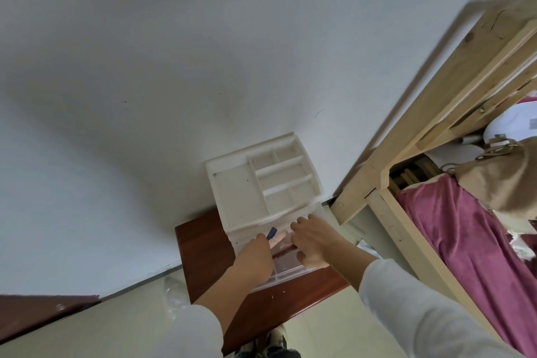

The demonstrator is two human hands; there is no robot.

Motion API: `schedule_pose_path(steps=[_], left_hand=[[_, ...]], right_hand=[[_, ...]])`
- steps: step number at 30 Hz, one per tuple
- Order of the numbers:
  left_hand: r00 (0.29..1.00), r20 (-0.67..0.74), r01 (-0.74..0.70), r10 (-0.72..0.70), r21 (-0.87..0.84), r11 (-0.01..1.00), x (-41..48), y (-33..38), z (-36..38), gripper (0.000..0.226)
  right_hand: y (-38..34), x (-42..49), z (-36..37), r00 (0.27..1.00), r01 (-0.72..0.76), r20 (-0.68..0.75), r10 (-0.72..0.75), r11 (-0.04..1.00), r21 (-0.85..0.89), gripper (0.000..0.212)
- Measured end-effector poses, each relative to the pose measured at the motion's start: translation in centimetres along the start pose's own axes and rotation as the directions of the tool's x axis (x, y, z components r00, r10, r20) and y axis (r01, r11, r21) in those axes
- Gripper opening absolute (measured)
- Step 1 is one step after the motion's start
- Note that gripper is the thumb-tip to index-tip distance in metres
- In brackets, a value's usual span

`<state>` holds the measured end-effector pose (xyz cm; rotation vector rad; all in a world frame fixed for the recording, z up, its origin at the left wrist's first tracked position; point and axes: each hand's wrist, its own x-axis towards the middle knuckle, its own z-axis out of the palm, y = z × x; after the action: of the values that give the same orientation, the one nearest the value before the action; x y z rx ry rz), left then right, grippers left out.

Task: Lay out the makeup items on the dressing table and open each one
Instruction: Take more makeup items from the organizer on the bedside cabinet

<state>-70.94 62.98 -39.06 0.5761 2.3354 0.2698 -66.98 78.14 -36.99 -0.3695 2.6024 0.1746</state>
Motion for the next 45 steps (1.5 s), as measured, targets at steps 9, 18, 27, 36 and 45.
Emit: schedule_pose_path(steps=[9, 18, 27, 36, 45], left_hand=[[0.991, -0.059, -0.131, 0.117, -0.392, 0.911, -4.7, -1.5, -0.3, 0.024], [0.986, -0.011, -0.16, 0.165, -0.315, 0.935, -6.8, -1.0, 1.0, 0.026], [0.975, -0.159, -0.175, 0.156, -0.115, 0.978, -4.5, -1.2, -1.8, 0.02], [0.954, -0.271, -0.164, 0.126, -0.123, 0.979, -2.6, -1.2, -1.8, 0.027], [0.922, -0.21, -0.323, 0.325, 0.045, 0.945, -2.7, 0.4, -0.5, 0.029]], right_hand=[[-0.8, -7.5, 1.0, 0.9, -0.41, 0.172, 0.4, 0.644, 0.645, 0.036], [-4.1, -7.8, 4.2, 0.792, -0.36, 0.196, 0.578, 0.184, 0.915, 0.027], [-1.7, -3.6, 0.0, 0.818, -0.289, 0.095, 0.567, 0.263, 0.921, 0.019], [-0.8, -2.3, -0.4, 0.829, -0.306, 0.049, 0.557, 0.379, 0.874, 0.018], [-3.7, -9.1, 3.7, 0.624, -0.527, 0.134, 0.77, 0.288, 0.8, 0.024]])
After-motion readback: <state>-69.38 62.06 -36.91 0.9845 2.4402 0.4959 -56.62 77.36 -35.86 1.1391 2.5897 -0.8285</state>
